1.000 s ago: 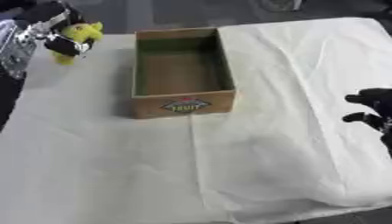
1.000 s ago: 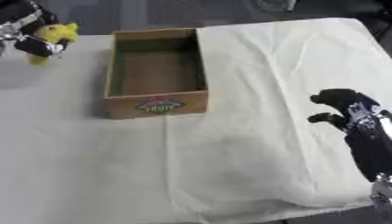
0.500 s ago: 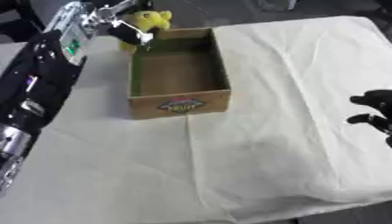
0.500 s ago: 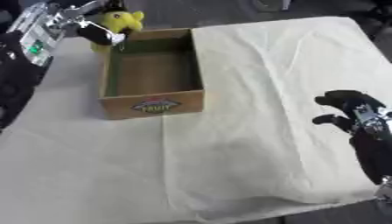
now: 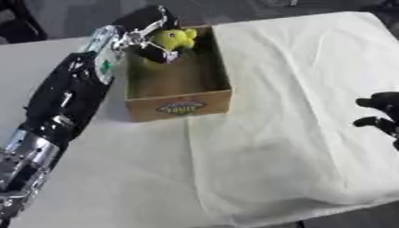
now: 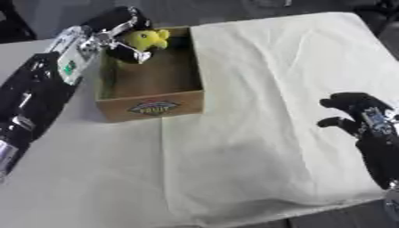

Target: Pick up objects on the table and place them in the box.

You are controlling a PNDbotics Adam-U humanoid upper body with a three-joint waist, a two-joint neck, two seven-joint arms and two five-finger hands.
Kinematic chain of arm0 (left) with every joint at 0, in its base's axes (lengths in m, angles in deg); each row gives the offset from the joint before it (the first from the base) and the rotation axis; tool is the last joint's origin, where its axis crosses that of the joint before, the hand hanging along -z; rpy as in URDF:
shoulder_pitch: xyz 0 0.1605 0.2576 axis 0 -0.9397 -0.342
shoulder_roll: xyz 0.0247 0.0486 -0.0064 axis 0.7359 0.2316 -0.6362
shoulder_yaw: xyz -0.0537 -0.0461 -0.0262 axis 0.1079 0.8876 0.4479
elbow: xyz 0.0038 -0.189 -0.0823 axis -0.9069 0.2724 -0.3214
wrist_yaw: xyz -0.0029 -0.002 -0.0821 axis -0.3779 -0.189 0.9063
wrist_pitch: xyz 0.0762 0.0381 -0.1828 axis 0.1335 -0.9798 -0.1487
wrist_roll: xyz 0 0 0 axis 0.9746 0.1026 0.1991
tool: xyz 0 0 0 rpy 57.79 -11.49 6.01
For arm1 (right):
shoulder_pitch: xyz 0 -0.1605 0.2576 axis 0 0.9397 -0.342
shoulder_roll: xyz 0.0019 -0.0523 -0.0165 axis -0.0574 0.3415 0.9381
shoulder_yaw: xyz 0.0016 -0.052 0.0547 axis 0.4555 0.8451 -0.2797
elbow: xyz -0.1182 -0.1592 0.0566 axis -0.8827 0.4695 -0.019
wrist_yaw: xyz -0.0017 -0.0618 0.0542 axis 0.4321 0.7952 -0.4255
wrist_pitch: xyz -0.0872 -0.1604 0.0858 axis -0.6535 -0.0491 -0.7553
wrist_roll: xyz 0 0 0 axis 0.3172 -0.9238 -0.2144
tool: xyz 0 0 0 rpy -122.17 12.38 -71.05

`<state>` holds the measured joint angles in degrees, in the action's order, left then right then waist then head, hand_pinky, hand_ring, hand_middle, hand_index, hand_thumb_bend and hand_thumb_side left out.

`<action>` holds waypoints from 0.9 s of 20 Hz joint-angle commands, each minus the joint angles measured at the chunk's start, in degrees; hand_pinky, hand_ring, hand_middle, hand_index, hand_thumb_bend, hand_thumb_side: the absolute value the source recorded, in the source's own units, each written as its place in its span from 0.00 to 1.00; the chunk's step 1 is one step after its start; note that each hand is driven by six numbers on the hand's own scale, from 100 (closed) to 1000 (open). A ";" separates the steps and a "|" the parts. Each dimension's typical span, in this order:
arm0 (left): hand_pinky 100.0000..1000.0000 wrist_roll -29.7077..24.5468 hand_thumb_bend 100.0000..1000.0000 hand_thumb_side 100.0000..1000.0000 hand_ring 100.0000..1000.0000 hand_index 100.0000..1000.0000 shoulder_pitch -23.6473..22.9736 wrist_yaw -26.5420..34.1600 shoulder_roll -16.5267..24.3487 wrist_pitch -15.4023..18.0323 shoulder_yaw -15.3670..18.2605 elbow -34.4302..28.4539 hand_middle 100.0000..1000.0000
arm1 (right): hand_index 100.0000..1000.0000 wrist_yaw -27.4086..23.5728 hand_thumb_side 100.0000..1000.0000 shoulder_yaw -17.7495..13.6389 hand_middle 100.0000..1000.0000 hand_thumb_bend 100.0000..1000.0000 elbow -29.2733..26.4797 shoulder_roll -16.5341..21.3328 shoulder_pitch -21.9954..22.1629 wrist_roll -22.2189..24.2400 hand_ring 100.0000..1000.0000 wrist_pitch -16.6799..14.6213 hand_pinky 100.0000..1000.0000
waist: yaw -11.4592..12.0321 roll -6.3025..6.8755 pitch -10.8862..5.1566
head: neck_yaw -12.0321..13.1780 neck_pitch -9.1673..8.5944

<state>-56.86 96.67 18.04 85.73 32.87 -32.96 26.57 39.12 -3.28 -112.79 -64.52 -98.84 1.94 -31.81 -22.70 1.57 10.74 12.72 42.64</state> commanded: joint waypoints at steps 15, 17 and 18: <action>0.83 5.56 0.85 0.28 0.76 0.84 -1.64 1.80 2.38 1.56 0.56 -5.75 0.74 | 0.68 0.00 0.68 -0.56 0.59 0.00 -0.43 0.65 -0.57 -0.18 0.80 -0.20 0.57 | 2.39 -0.49 -0.92 | -0.55 -0.55; 0.79 6.07 0.53 0.16 0.70 0.78 -2.44 9.49 3.36 0.61 1.05 -8.97 0.65 | 0.68 -0.05 0.68 -0.74 0.59 0.00 -0.43 0.70 -0.42 -0.36 0.80 -0.25 0.57 | 3.43 -0.65 -1.07 | -1.03 -0.41; 0.79 6.21 0.49 0.13 0.70 0.77 -2.97 13.95 4.14 -0.10 1.01 -11.09 0.64 | 0.68 -0.02 0.68 -0.85 0.59 0.00 -0.39 0.79 -0.28 -0.47 0.80 -0.26 0.57 | 4.12 -0.72 -1.20 | -1.31 -0.28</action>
<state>-51.05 92.76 27.94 87.54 33.35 -32.79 18.23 39.12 -3.49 -112.55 -64.53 -98.75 1.71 -31.96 -18.24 1.13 10.59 11.75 42.65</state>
